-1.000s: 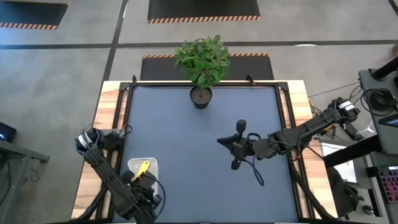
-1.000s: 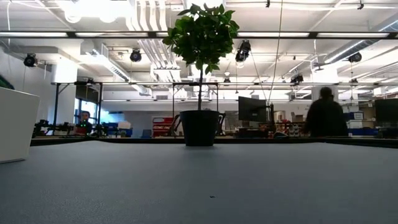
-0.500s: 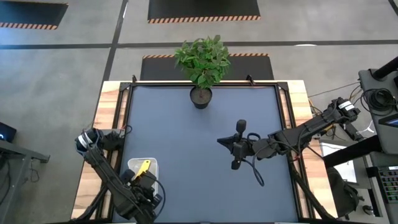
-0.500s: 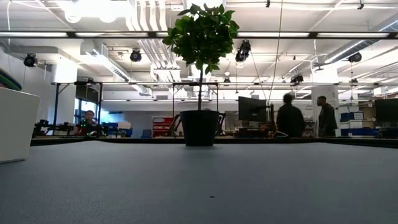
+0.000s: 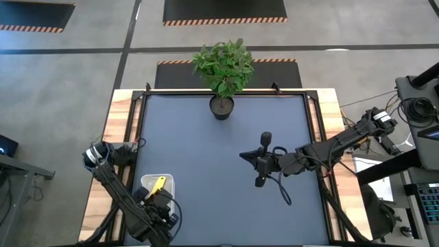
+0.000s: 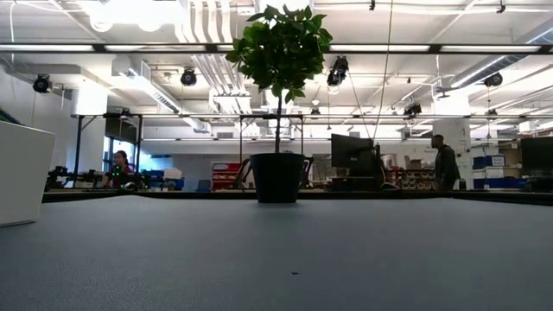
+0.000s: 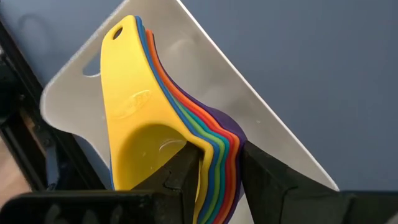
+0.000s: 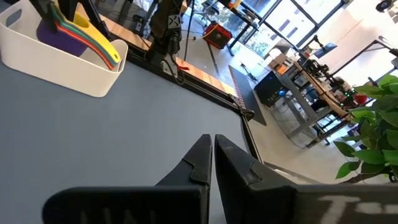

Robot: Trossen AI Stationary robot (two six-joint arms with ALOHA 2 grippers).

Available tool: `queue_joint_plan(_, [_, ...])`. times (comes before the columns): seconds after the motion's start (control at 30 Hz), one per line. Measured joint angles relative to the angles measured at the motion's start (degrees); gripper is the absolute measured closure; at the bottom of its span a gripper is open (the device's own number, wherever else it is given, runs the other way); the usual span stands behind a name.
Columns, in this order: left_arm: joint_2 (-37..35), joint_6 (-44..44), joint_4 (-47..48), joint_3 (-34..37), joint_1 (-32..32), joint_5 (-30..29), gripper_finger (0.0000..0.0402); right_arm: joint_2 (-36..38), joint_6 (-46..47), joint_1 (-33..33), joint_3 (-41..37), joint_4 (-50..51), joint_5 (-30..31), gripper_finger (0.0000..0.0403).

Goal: Nest measuring cups in basket
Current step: Put the set of measuring cups into the white bin

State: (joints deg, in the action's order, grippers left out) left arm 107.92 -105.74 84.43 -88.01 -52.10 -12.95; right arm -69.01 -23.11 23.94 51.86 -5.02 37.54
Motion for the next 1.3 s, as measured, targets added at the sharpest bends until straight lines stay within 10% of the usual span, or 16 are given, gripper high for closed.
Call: queue_joint_plan(1.3, [0.02,-3.03,-6.45,6.1,0.0,-0.2,0.0306,0.0,-0.02,0.0,0.0,0.22,0.0,0.0394])
